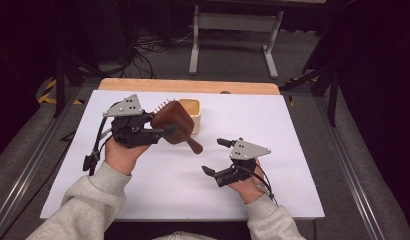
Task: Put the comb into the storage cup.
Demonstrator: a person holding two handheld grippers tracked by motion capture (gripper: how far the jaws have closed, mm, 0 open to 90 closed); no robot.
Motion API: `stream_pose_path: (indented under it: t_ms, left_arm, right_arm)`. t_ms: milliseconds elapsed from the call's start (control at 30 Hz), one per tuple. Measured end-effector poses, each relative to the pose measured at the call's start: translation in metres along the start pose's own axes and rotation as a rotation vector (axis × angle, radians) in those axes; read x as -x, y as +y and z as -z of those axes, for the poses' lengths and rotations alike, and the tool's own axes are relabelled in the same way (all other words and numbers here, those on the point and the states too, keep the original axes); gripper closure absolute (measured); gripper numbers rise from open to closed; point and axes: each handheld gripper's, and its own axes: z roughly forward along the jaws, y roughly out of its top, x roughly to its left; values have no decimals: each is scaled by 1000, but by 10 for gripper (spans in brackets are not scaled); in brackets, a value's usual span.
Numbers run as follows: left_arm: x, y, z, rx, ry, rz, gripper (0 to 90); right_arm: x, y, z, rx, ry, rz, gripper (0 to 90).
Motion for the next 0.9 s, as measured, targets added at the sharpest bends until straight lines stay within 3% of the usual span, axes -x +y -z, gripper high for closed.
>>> stream_pose_path:
  t_ms: [367,900]
  left_arm:
    - [-9,34,-1,-13,66,-51,541]
    - [-17,46,-11,6,133,-67,536]
  right_arm:
    - [12,-8,17,11,-26,-41,30]
    - [17,-10,20,33,-4,-73,35]
